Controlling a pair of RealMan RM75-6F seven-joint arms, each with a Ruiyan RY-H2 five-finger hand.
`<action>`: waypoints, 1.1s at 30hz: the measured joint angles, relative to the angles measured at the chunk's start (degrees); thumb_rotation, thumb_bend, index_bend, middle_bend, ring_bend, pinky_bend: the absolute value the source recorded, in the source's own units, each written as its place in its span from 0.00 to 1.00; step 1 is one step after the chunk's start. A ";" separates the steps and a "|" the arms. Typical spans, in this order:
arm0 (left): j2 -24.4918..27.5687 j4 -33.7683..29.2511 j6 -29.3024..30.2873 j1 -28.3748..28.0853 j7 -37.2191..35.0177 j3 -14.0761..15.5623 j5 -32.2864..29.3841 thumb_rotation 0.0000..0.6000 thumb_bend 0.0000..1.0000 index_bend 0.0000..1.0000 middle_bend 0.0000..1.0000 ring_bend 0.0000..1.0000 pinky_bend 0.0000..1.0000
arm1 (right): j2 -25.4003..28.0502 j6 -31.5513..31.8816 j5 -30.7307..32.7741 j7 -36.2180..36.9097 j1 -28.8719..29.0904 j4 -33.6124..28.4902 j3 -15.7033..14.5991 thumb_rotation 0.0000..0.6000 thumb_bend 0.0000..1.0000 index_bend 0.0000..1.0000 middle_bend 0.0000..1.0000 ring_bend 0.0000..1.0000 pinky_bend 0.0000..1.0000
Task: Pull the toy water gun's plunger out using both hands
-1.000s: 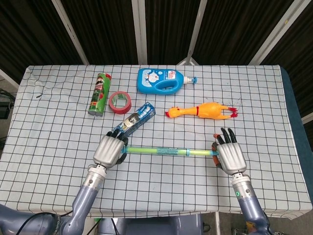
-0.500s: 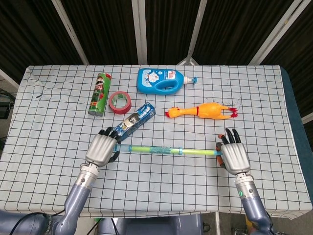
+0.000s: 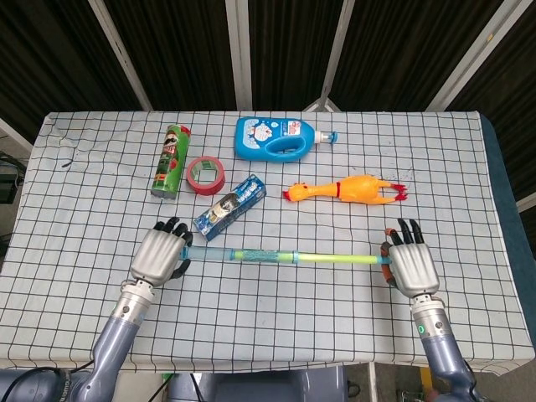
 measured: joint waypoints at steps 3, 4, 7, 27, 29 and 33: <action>0.99 0.09 -0.12 0.60 -0.78 0.70 0.31 1.00 0.59 0.63 0.29 0.19 0.31 | 0.30 -0.05 0.16 0.13 -0.08 0.02 0.06 1.00 0.52 0.72 0.27 0.00 0.00; 1.25 0.14 -0.16 0.78 -1.04 0.87 0.38 1.00 0.59 0.63 0.29 0.19 0.31 | 0.38 -0.08 0.18 0.13 -0.08 -0.01 0.06 1.00 0.52 0.72 0.27 0.00 0.00; 1.99 0.26 -0.26 1.26 -1.70 1.28 0.60 1.00 0.59 0.63 0.29 0.19 0.31 | 0.63 0.06 0.00 0.24 -0.35 -0.20 -0.22 1.00 0.52 0.72 0.27 0.00 0.00; 4.63 1.46 -1.48 2.64 -3.70 1.89 0.94 1.00 0.59 0.64 0.29 0.19 0.31 | 1.39 -0.04 -0.05 1.36 -1.13 1.07 -0.70 1.00 0.52 0.72 0.27 0.00 0.00; 4.71 1.55 -1.53 2.72 -3.80 1.92 0.98 1.00 0.59 0.64 0.29 0.19 0.31 | 1.40 -0.01 -0.16 1.62 -1.28 1.28 -0.81 1.00 0.52 0.72 0.27 0.00 0.00; 4.89 1.73 -1.80 2.78 -3.80 1.96 0.92 1.00 0.59 0.64 0.29 0.19 0.30 | 1.51 -0.12 -0.31 2.16 -1.48 1.78 -0.91 1.00 0.52 0.72 0.27 0.00 0.00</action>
